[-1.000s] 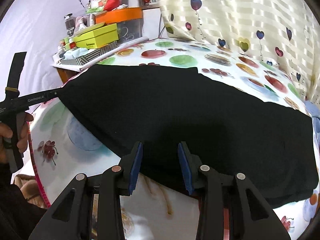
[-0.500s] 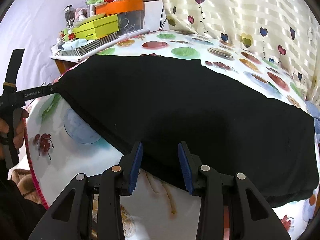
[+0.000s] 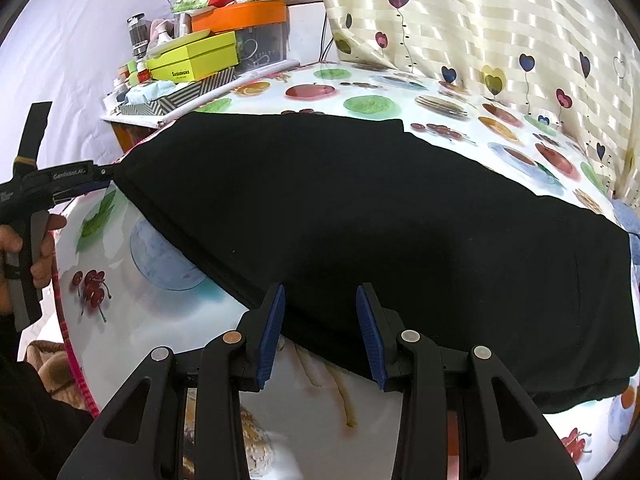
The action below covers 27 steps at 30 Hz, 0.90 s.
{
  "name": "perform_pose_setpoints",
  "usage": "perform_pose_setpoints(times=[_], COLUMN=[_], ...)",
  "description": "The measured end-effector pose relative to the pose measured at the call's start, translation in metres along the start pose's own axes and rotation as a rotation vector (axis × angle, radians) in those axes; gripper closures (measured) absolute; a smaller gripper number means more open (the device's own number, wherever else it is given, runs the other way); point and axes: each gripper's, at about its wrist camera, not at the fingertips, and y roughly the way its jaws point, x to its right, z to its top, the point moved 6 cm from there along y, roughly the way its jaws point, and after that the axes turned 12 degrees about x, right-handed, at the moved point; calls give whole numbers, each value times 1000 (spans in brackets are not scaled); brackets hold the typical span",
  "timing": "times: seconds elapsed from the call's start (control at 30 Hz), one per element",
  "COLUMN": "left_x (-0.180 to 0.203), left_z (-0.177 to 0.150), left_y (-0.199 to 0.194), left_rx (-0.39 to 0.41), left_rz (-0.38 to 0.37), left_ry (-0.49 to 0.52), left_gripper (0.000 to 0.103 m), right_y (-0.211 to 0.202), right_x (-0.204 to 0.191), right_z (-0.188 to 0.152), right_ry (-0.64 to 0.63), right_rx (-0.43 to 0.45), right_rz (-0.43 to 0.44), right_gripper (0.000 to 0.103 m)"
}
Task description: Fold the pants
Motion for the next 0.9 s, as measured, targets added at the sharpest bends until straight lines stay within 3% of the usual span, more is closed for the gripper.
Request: perform_pose_setpoints(times=[0.23,0.33,0.5,0.57,0.63,0.73,0.83,0.9], left_x=[7,11,15,16,20,30,29,24], left_z=[4,5,4,5,6,7,9,12], left_y=[13,18,21,21,22,25,26,26], left_rx=[30,13,5,6,-1,-21,-26,-28], left_rz=[117,140,184,171,149,110,67,-5], left_ry=[89,83,117,129,135,142,101,33], left_gripper=[45,38,38,48,68,89,93,94], right_y=[-1,-2,-3,-4,-5,-6,-8,-9], right_x=[0,0,2,2,2,3,5,7], right_z=[0,0,0,0,0,0,0,0], right_ry=[4,8,18,27,32,37,37,41], right_rx=[4,6,11,13,14,20,25,27], right_rz=[2,4,9,13,14,15,10,6], right_gripper=[64,64,64,64,64,64,64,64])
